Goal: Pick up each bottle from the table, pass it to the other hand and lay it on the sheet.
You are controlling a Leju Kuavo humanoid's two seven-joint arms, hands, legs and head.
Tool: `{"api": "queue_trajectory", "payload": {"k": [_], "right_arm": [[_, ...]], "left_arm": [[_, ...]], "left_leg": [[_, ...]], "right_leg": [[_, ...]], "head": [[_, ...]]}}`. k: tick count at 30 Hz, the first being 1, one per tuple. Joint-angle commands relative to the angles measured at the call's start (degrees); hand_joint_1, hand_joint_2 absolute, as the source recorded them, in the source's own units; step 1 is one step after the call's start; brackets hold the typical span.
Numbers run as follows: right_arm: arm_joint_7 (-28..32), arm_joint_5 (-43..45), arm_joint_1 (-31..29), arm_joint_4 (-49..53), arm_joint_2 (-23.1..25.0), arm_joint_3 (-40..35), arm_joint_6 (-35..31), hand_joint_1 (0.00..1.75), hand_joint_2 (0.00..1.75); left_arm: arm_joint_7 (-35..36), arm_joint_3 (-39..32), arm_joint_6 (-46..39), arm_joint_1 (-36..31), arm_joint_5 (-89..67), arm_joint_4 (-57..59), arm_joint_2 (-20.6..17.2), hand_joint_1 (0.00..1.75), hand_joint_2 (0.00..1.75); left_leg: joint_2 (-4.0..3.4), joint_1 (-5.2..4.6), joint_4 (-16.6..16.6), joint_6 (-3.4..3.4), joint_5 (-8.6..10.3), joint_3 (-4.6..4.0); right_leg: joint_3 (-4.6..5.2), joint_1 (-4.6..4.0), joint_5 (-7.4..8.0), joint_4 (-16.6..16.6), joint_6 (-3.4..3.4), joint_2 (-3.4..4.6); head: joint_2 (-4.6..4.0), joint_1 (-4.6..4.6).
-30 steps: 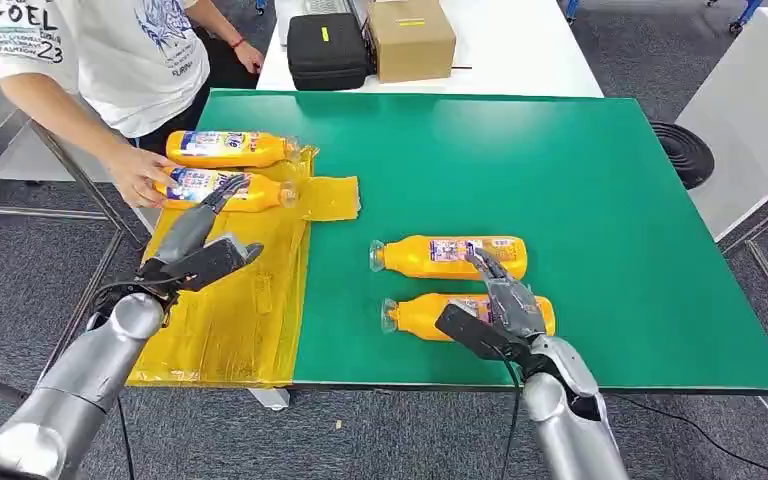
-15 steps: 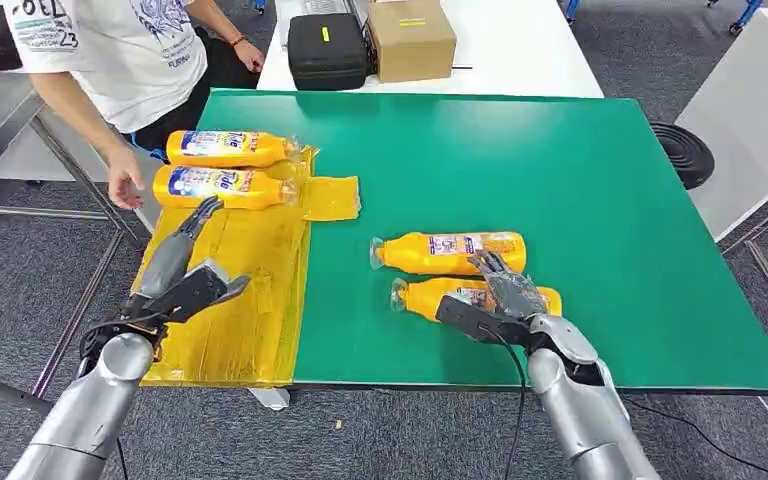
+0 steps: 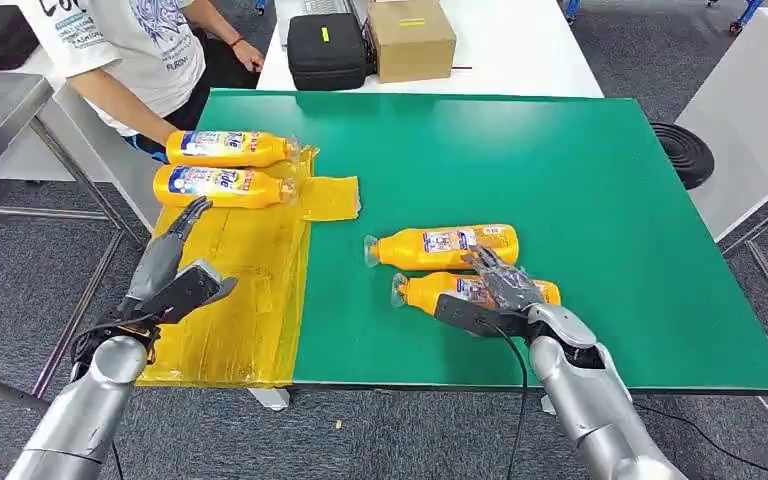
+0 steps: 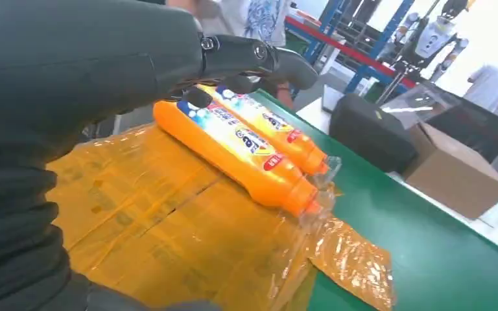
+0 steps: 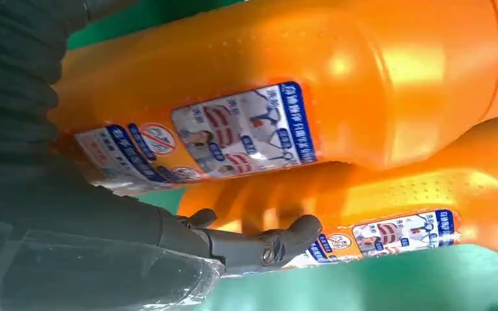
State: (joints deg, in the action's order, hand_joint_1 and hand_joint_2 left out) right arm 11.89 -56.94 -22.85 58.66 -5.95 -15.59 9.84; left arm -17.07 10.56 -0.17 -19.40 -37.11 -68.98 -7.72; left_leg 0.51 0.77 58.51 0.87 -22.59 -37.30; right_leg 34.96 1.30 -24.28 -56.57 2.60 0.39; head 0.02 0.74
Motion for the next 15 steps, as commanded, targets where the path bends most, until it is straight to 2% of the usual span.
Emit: {"api": "queue_trajectory", "payload": {"k": [1, 6, 15], "right_arm": [[0.22, 0.87, -2.11, -4.51, -2.36, -5.49, 0.0, 0.0, 1.75], [-0.37, 1.86, -0.01, -1.46, -3.65, -7.39, 0.3, 0.0, 1.75], [-0.41, 2.01, 0.22, -0.91, -3.78, -7.87, 0.19, 0.0, 1.75]], "left_arm": [[0.44, -1.54, -0.11, 0.5, -0.53, 0.49, 0.14, 0.0, 1.75], [0.7, -1.49, 0.12, -0.17, -1.15, 0.7, -0.21, 0.0, 1.75], [0.89, -1.28, 0.71, -0.85, -1.23, 1.14, -0.78, 0.0, 1.75]], "left_leg": [[-0.09, 0.01, -0.02, 0.01, -0.1, 0.22], [-0.02, 0.03, -0.01, 0.02, -0.11, 0.26], [-0.01, 0.03, -0.01, 0.0, -0.1, 0.27]], "right_leg": [[-0.22, -0.04, -0.06, 0.06, -0.11, 0.02], [-0.29, -0.06, -0.09, 0.06, -0.13, -0.06], [-0.28, -0.07, -0.1, 0.06, -0.15, -0.07]], "head": [[0.0, -0.02], [0.0, 0.0], [0.0, 0.0]]}}
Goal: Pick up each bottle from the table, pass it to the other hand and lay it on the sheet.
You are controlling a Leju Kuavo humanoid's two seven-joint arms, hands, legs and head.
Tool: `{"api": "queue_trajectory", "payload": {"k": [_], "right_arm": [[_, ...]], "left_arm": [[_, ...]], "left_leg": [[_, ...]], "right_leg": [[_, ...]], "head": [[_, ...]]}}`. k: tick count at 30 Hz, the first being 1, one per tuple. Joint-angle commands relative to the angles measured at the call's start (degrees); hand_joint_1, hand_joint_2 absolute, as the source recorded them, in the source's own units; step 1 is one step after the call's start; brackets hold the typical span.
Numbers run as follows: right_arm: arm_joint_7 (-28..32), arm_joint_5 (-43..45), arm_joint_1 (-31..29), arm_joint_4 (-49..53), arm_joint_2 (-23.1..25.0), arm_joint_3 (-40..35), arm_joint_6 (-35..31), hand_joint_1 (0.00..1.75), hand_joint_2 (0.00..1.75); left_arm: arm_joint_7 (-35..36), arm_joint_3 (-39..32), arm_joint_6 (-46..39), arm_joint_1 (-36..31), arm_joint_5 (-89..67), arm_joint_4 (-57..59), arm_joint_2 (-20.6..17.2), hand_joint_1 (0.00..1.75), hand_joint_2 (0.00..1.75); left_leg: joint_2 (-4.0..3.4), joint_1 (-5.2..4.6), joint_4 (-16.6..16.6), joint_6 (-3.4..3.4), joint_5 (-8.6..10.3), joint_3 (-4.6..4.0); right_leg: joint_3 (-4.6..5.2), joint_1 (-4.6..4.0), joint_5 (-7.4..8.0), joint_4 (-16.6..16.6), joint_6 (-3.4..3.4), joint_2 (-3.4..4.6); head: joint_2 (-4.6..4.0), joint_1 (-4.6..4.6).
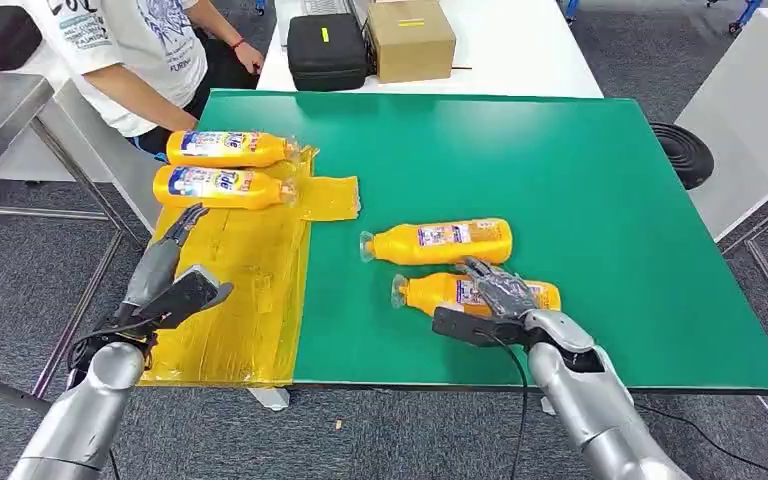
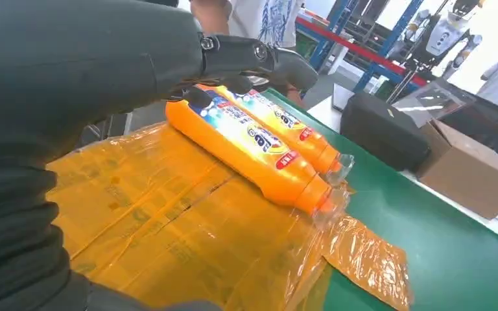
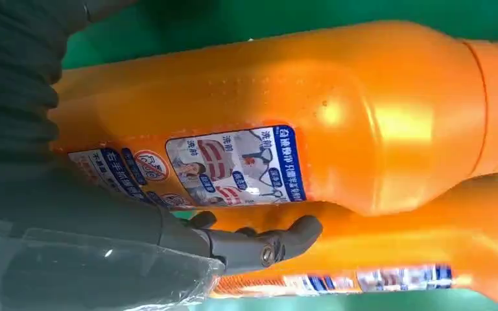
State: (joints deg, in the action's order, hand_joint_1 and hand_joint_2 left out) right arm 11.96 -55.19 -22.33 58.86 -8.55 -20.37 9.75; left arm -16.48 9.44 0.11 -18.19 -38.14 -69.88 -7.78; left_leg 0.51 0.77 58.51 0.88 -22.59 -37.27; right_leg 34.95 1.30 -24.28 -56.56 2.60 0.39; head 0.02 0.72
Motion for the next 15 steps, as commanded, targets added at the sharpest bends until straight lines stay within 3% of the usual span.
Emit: {"api": "queue_trajectory", "payload": {"k": [1, 15], "right_arm": [[-0.48, 0.26, -0.29, -1.1, -1.18, -3.09, 0.28, 0.0, 1.75], [-2.39, 0.32, 4.12, 6.33, -1.49, -3.05, -1.64, 0.0, 1.75]], "left_arm": [[0.3, -0.17, 0.42, -2.07, -0.2, 2.04, -0.72, 0.0, 1.75], [0.25, 0.18, 0.5, -1.78, -0.14, 2.77, -0.6, 0.0, 1.75]], "left_leg": [[-0.01, 0.03, -0.01, 0.0, -0.09, 0.21], [0.0, 0.02, -0.04, 0.0, -0.11, 0.25]], "right_leg": [[-0.23, -0.06, -0.08, 0.04, -0.13, -0.06], [-0.27, -0.05, -0.11, 0.06, -0.14, -0.08]], "head": [[0.0, 0.02], [0.0, 0.02]]}}
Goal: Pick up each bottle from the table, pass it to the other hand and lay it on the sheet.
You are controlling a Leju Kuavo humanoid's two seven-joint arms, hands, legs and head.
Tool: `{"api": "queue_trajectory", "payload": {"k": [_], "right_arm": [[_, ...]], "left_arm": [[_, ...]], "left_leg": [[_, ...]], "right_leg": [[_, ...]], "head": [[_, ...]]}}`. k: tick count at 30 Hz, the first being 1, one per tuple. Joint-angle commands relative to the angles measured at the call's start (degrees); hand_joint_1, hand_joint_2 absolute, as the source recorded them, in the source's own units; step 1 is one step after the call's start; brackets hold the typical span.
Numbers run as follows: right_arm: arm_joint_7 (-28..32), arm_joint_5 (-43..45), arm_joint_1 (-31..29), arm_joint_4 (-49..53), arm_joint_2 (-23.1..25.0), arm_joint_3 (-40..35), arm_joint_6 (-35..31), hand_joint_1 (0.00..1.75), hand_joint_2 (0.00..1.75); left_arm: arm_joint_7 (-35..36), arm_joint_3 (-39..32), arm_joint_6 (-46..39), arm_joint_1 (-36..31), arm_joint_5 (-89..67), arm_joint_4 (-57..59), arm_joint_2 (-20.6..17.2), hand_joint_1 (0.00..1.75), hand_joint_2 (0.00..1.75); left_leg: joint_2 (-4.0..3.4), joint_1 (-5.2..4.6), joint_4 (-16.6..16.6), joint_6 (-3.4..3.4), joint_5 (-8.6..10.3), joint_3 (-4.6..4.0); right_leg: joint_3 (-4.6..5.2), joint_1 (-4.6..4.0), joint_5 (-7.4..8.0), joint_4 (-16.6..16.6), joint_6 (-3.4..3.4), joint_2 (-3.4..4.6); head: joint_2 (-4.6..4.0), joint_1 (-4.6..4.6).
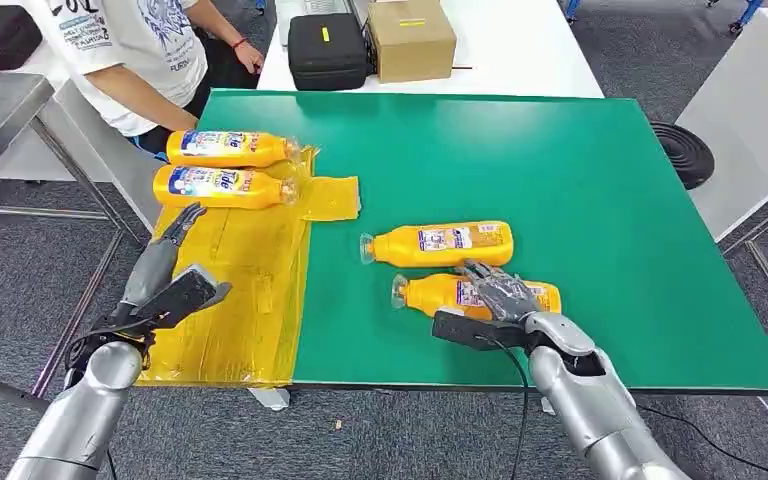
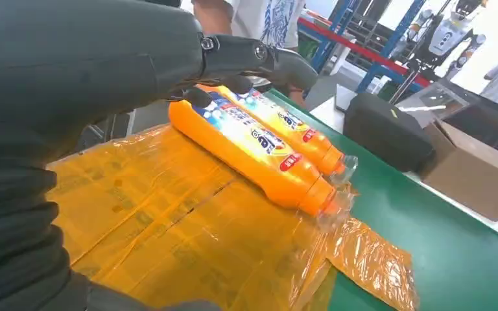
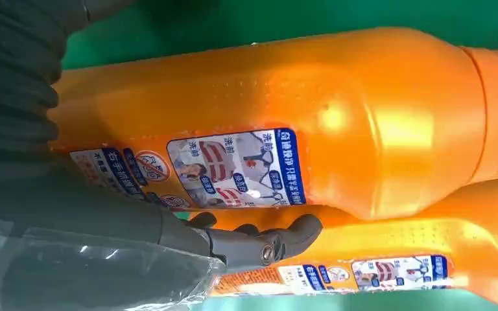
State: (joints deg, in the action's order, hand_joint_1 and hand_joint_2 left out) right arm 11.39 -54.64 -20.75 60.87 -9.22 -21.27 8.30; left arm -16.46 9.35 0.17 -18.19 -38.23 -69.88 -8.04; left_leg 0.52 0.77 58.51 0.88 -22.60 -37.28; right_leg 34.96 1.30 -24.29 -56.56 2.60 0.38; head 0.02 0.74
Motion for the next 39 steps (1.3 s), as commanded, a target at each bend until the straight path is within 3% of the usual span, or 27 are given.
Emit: {"api": "queue_trajectory", "payload": {"k": [1, 10, 11, 13, 14, 15, 20, 23, 34, 39], "right_arm": [[-2.36, -0.2, 2.69, 4.51, -0.65, -1.95, 0.17, 0.0, 1.75], [-3.79, 1.55, 5.43, 1.63, -1.94, 1.04, 3.12, 0.02, 1.75], [-3.81, 1.56, 5.52, 1.42, -2.09, 1.18, 3.15, 0.26, 1.75], [-3.94, 1.9, 6.07, 0.97, -2.25, 2.09, 3.85, 1.48, 1.75], [-3.98, 1.96, 6.26, 1.02, -2.33, 2.29, 4.07, 1.69, 1.75], [-4.01, 2.01, 6.5, 1.03, -2.47, 2.59, 4.48, 1.75, 1.75], [-3.87, 2.08, 6.78, 0.89, -2.75, 3.34, 4.86, 1.75, 1.75], [-3.62, 2.28, 6.74, 0.72, -2.75, 3.7, 5.09, 1.75, 1.75], [-2.8, 3.02, 5.02, -1.61, -1.98, 4.32, 5.31, 1.75, 1.75], [0.4, 4.97, 4.93, -0.22, 0.15, 6.31, 1.5, 1.75, 1.75]], "left_arm": [[0.27, 0.59, 0.53, -2.62, -0.1, 3.38, -0.25, 0.0, 1.75], [0.75, 1.79, 1.52, -4.81, -0.11, 5.11, -0.14, 0.0, 1.75], [0.77, 1.84, 1.56, -4.94, -0.09, 5.2, -0.07, 0.0, 1.75], [0.84, 2.15, 1.78, -5.26, -0.01, 5.72, -0.14, 0.0, 1.75], [0.87, 2.21, 1.9, -5.3, 0.07, 5.84, -0.15, 0.0, 1.75], [0.88, 2.35, 2.03, -5.38, 0.18, 6.04, -0.2, 0.0, 1.75], [0.88, 2.42, 2.15, -5.13, 0.28, 6.33, -0.33, 0.0, 1.75], [0.85, 2.23, 2.25, -4.54, 0.49, 6.13, -0.41, 0.0, 1.75], [0.85, 2.06, 2.3, -4.24, 0.51, 6.35, -0.49, 0.0, 1.75], [0.78, 1.38, 2.19, -2.59, 0.58, 5.0, -0.67, 0.0, 1.75]], "left_leg": [[-0.01, 0.01, -0.03, 0.0, -0.09, 0.23], [0.15, 0.03, -0.05, 0.01, -0.05, 0.24], [0.16, 0.03, -0.04, 0.01, -0.02, 0.17], [0.23, 0.04, -0.04, 0.01, -0.04, 0.25], [0.2, 0.05, -0.05, 0.01, -0.01, 0.22], [0.28, 0.04, -0.07, 0.02, -0.04, 0.35], [0.14, 0.03, -0.05, 0.0, -0.02, 0.28], [0.24, 0.05, -0.19, 0.01, -0.1, 0.7], [0.14, 0.03, -0.1, 0.02, -0.05, 0.52], [0.04, 0.01, -0.08, 0.01, -0.04, 0.45]], "right_leg": [[-0.25, -0.04, -0.1, 0.04, -0.13, -0.06], [-0.31, -0.06, -0.1, 0.1, -0.12, -0.22], [-0.23, -0.05, -0.07, 0.08, -0.09, -0.22], [-0.33, -0.07, -0.1, 0.11, -0.11, -0.3], [-0.27, -0.06, -0.07, 0.12, -0.09, -0.26], [-0.44, -0.07, -0.13, 0.16, -0.14, -0.37], [-0.3, -0.04, -0.06, 0.13, -0.08, -0.18], [-0.79, -0.11, -0.17, 0.3, -0.29, -0.39], [-0.56, -0.06, -0.08, 0.2, -0.14, -0.21], [-0.47, -0.03, -0.04, 0.15, -0.1, -0.08]], "head": [[0.0, 0.0], [0.0, 0.0], [0.0, 0.0], [0.0, -0.02], [0.0, 0.0], [0.0, 0.0], [0.0, 0.0], [0.0, 0.0], [0.0, 0.0], [0.0, 0.0]]}}
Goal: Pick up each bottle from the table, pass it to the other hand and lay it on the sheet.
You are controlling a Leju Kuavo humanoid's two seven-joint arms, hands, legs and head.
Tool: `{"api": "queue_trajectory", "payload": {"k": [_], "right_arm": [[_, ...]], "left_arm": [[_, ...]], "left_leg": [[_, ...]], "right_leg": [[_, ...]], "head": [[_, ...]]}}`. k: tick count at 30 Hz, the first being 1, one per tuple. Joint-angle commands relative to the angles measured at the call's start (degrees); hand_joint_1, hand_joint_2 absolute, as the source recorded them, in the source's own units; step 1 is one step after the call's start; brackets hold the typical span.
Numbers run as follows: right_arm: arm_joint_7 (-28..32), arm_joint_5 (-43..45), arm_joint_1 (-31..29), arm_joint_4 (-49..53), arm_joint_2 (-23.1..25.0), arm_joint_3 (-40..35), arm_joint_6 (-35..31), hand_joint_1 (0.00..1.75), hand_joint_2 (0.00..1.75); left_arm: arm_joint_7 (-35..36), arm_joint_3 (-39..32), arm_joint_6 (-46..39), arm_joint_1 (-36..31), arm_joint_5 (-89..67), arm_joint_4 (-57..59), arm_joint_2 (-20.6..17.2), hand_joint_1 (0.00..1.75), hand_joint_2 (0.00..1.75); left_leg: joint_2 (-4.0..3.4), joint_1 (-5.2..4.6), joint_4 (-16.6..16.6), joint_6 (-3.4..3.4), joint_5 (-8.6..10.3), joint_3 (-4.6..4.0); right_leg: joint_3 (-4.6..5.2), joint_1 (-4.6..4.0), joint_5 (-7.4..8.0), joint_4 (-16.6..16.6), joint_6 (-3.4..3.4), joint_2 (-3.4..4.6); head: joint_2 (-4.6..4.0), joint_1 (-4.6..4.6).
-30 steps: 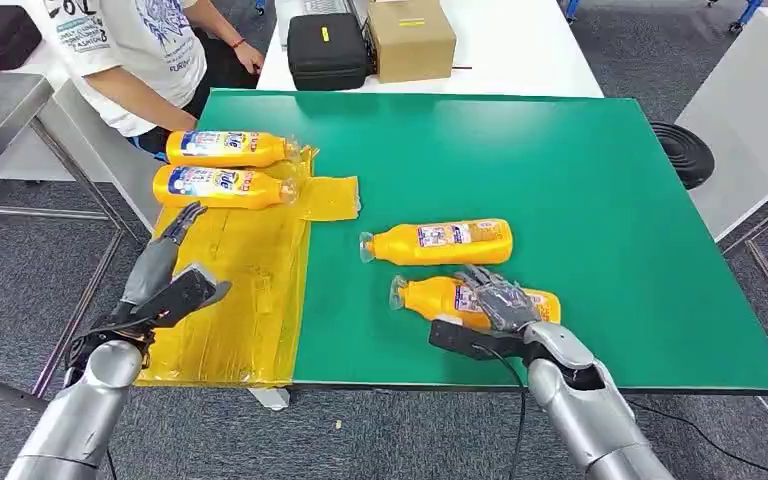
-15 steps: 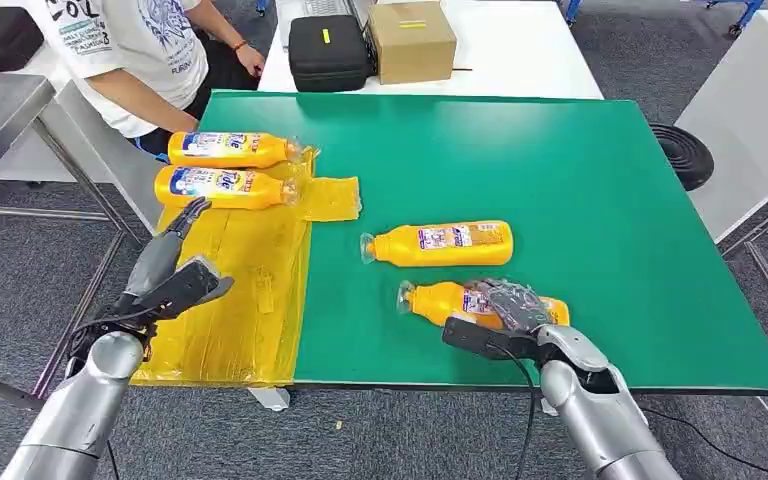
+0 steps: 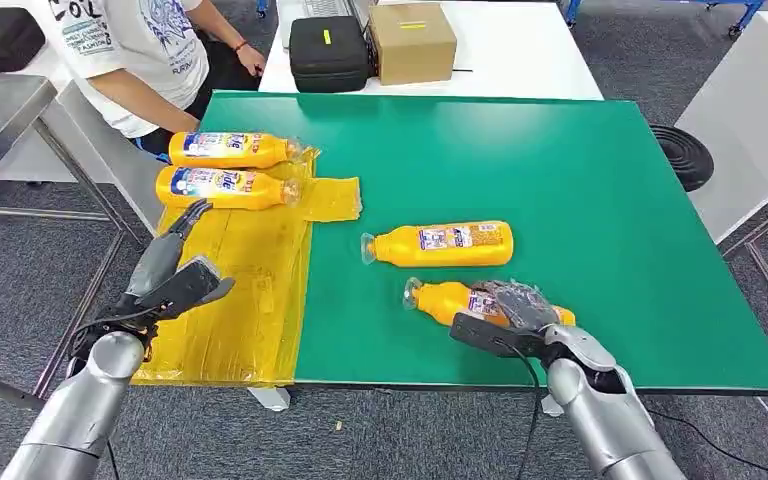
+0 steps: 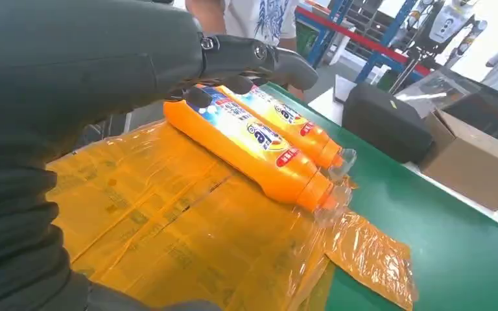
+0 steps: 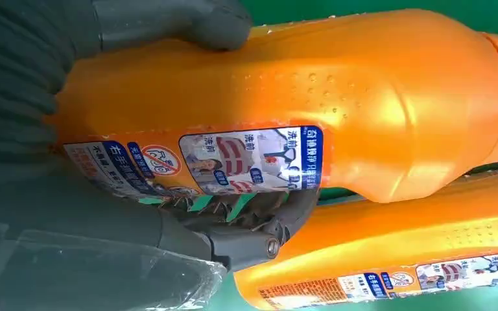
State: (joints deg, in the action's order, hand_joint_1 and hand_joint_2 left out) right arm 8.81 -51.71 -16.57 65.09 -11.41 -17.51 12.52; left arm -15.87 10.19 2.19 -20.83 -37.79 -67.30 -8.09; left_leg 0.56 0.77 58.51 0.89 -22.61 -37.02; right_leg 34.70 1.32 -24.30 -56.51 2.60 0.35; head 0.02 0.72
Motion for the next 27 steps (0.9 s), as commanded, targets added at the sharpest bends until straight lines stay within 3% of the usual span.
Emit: {"api": "queue_trajectory", "payload": {"k": [1, 4, 7, 10, 11, 22, 27], "right_arm": [[4.85, 3.35, 1.41, -2.54, 3.42, 3.79, -5.02, 1.75, 1.75], [9.26, 6.44, 2.76, 2.21, 6.32, 6.47, -9.33, 1.75, 1.75], [19.92, 11.88, 3.95, 9.81, 10.04, 8.06, -13.38, 1.75, 1.75], [21.34, 13.14, 4.65, 13.16, 10.93, 7.72, -12.86, 1.75, 1.75], [24.29, 14.42, 4.95, 14.91, 11.56, 7.72, -13.72, 1.75, 1.75], [27.08, 17.59, 5.3, 18.02, 13.54, 8.61, -13.88, 1.75, 1.75], [29.04, 20.76, 5.1, 16.41, 15.73, 9.05, -13.23, 1.75, 1.75]], "left_arm": [[0.05, 0.19, -0.06, 0.88, 0.28, 1.69, -0.57, 0.0, 1.75], [-0.97, -0.94, -0.59, 2.55, 1.04, -0.26, 0.11, 0.0, 1.75], [-3.3, -2.34, 0.08, 2.31, 4.85, -1.18, 2.0, 0.0, 1.75], [-3.74, -2.77, 0.56, 1.77, 6.8, -1.12, 2.46, 0.0, 1.75], [-4.49, -3.76, 1.04, 1.81, 9.56, -1.36, 2.89, 0.0, 1.75], [-4.75, -5.55, 2.6, 3.02, 15.9, -2.79, 3.87, 0.0, 1.75], [-3.89, -8.12, 12.33, 5.08, 32.32, -2.53, 4.97, 0.0, 1.75]], "left_leg": [[-0.02, 0.03, -0.1, -0.01, -0.06, 0.28], [-0.12, 0.02, -0.08, -0.03, -0.07, 0.23], [-0.14, 0.01, -0.02, -0.03, -0.08, 0.11], [-0.16, 0.01, 0.03, -0.05, -0.13, 0.0], [-0.07, -0.01, 0.0, -0.04, -0.05, -0.12], [-0.02, 0.04, -0.02, -0.01, -0.04, -0.16], [-0.11, 0.03, -0.04, -0.01, -0.1, -0.04]], "right_leg": [[-0.3, -0.06, -0.05, 0.13, -0.15, -0.06], [-0.23, -0.05, -0.04, 0.09, -0.15, 0.04], [-0.09, -0.04, -0.06, -0.01, -0.15, 0.06], [0.09, -0.06, -0.08, -0.11, -0.19, 0.08], [0.19, -0.03, -0.04, -0.1, -0.13, 0.01], [0.16, -0.06, -0.06, -0.06, -0.13, -0.06], [0.06, -0.07, -0.08, -0.03, -0.17, 0.01]], "head": [[0.0, 0.02], [0.0, 0.02], [0.0, 0.02], [0.0, 0.04], [0.0, 0.04], [0.0, 0.0], [0.0, 0.02]]}}
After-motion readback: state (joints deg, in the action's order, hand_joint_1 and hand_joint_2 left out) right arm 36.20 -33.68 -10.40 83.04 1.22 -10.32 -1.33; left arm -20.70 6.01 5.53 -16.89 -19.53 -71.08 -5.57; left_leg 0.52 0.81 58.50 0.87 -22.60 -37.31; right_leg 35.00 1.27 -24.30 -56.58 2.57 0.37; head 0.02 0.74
